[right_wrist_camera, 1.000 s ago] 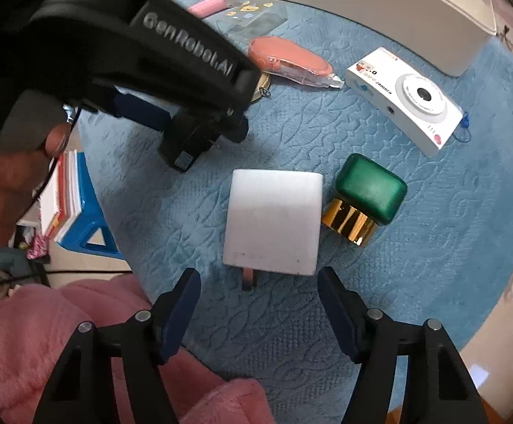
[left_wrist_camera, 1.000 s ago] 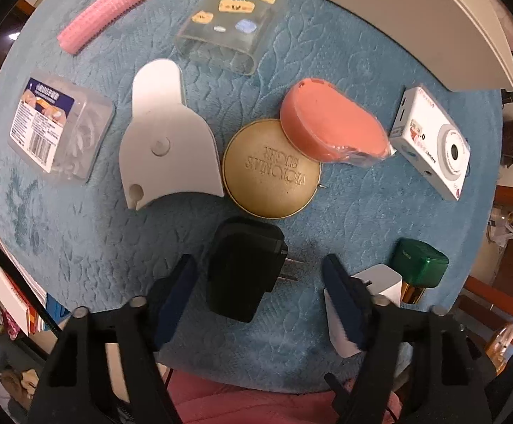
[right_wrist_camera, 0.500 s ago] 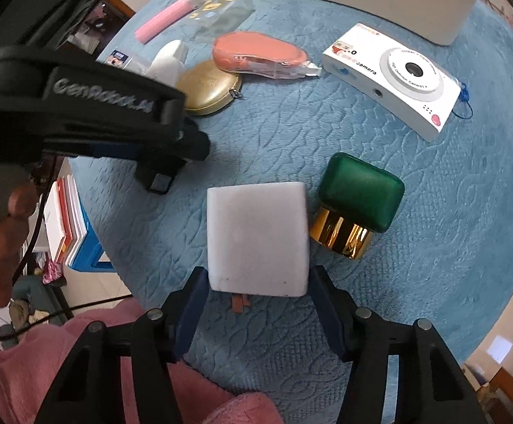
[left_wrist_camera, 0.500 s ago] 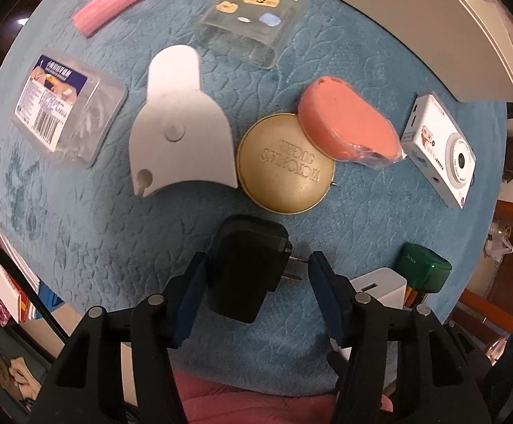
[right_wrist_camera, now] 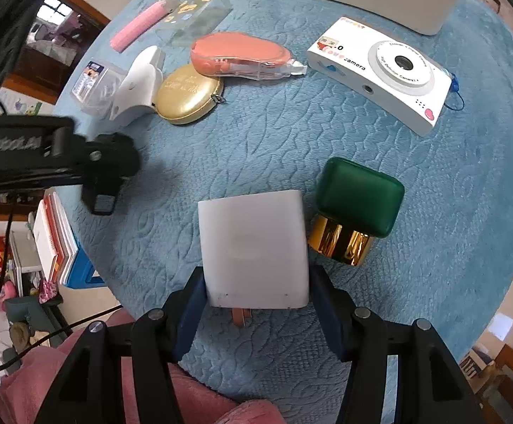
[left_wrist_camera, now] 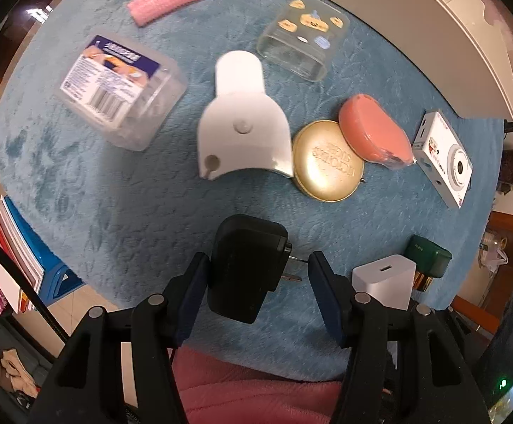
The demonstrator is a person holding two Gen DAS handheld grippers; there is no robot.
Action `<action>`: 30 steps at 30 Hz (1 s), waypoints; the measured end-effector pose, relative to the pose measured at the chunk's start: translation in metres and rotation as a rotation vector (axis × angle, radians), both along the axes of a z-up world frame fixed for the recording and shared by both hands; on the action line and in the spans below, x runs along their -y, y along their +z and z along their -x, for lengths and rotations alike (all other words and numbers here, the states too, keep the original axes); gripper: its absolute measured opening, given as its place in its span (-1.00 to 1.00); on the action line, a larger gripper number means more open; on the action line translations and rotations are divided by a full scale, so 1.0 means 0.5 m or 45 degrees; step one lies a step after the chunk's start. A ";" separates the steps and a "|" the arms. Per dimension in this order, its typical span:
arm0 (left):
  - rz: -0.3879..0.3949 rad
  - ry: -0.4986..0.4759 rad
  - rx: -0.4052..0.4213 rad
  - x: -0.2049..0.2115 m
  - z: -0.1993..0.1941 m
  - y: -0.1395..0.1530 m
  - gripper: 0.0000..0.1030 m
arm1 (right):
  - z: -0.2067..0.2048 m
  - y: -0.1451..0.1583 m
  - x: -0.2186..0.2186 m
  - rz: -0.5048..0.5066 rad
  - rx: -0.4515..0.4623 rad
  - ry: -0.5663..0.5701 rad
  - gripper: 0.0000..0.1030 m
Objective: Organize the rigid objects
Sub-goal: 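Grasp the black plug charger with the left tool while the right tool grasps the white square charger, then carry both chargers into the white bin and open both tools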
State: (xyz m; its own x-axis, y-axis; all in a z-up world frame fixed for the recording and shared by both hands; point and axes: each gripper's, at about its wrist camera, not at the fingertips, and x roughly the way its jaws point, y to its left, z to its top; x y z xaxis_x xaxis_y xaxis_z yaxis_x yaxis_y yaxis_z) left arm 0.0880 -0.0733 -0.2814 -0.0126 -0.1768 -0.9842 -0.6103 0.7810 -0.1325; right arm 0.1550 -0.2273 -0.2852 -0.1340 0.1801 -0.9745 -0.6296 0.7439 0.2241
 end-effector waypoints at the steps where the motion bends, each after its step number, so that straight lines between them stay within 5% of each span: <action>1: 0.003 -0.001 0.004 -0.004 0.004 0.005 0.19 | 0.000 0.001 -0.002 0.010 0.003 -0.007 0.14; 16: 0.016 -0.072 0.011 -0.119 0.076 0.054 0.19 | -0.016 -0.009 -0.021 0.139 0.009 -0.283 0.17; 30: 0.026 -0.279 -0.018 -0.209 0.073 0.096 0.19 | -0.041 -0.009 -0.037 0.163 -0.157 -0.556 0.15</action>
State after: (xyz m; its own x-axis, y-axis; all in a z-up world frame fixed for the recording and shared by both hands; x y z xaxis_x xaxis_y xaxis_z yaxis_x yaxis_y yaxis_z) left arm 0.0515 0.0312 -0.2334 -0.0670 -0.1882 -0.9798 -0.4285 0.8923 -0.1421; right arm 0.1756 -0.2086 -0.2899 -0.1883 0.1247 -0.9742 -0.2262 0.9597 0.1666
